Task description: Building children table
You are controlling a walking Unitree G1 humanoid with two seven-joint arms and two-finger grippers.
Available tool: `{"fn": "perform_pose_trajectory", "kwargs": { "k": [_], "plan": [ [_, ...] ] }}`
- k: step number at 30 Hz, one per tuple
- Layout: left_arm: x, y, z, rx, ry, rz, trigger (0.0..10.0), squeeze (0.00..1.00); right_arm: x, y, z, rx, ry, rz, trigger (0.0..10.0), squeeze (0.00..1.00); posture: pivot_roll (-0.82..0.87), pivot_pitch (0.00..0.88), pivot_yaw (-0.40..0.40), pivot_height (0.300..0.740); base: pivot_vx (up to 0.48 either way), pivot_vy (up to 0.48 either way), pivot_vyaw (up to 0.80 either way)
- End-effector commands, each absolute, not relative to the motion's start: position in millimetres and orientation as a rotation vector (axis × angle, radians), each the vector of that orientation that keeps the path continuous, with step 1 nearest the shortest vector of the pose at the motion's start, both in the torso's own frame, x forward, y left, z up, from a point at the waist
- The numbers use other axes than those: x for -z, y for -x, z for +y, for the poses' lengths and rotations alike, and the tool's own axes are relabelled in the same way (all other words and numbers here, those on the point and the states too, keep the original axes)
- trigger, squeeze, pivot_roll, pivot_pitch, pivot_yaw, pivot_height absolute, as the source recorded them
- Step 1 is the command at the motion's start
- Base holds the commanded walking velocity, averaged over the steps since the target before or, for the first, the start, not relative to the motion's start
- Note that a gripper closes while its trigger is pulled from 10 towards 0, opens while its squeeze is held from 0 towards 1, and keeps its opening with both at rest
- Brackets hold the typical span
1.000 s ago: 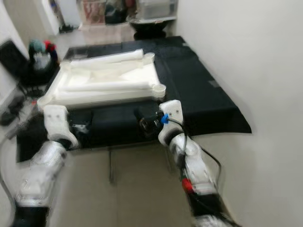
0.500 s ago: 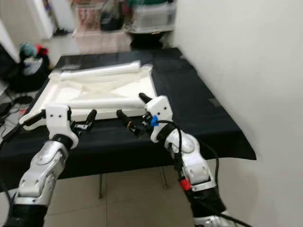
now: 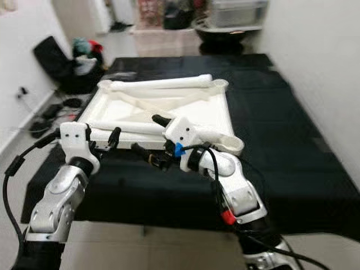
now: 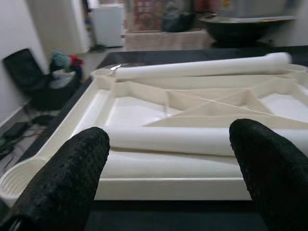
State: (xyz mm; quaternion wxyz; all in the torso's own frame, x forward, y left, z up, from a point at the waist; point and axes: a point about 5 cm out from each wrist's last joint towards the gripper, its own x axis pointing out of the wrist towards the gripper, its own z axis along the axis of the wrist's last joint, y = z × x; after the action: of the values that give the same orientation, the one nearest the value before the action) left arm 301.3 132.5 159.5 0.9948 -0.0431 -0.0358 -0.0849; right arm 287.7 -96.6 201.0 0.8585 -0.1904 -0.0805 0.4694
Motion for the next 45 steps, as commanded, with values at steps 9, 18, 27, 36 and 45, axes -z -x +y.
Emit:
{"fn": "perform_pose_trajectory", "kwargs": {
  "k": [9, 18, 27, 36, 45],
  "plan": [
    [-145, -292, 124, 0.280, 0.046, 0.016, 10.0, 0.00, -201, -290, -107, -0.981, 0.845, -0.067, 10.0, 0.00, -0.08, 0.004, 0.047, 0.740, 0.060, 0.000, 0.00],
    [-140, -278, 124, 0.337, 0.053, 0.042, 10.0, 0.00, -213, -303, -117, -0.910, 0.845, 0.075, 10.0, 0.00, -0.08, 0.037, 0.035, 0.740, 0.000, 0.000, 0.00],
    [-139, -256, 124, 0.438, -0.136, -0.035, 10.0, 0.00, -210, -315, -120, -0.893, 0.787, 0.278, 10.0, 0.00, -0.07, 0.066, 0.028, 0.740, 0.000, 0.000, 0.00],
    [-147, -249, 124, 0.362, -0.142, -0.090, 10.0, 0.00, -210, -360, -117, -0.647, 0.619, 0.430, 10.0, 0.00, -0.06, 0.100, 0.015, 0.740, 0.000, 0.000, 0.00],
    [-148, -239, 122, 0.382, -0.123, -0.090, 10.0, 0.00, -216, -367, -148, -0.596, 0.654, 0.531, 10.0, 0.00, -0.05, 0.144, 0.009, 0.740, 0.000, 0.000, 0.00]
  ]
}}
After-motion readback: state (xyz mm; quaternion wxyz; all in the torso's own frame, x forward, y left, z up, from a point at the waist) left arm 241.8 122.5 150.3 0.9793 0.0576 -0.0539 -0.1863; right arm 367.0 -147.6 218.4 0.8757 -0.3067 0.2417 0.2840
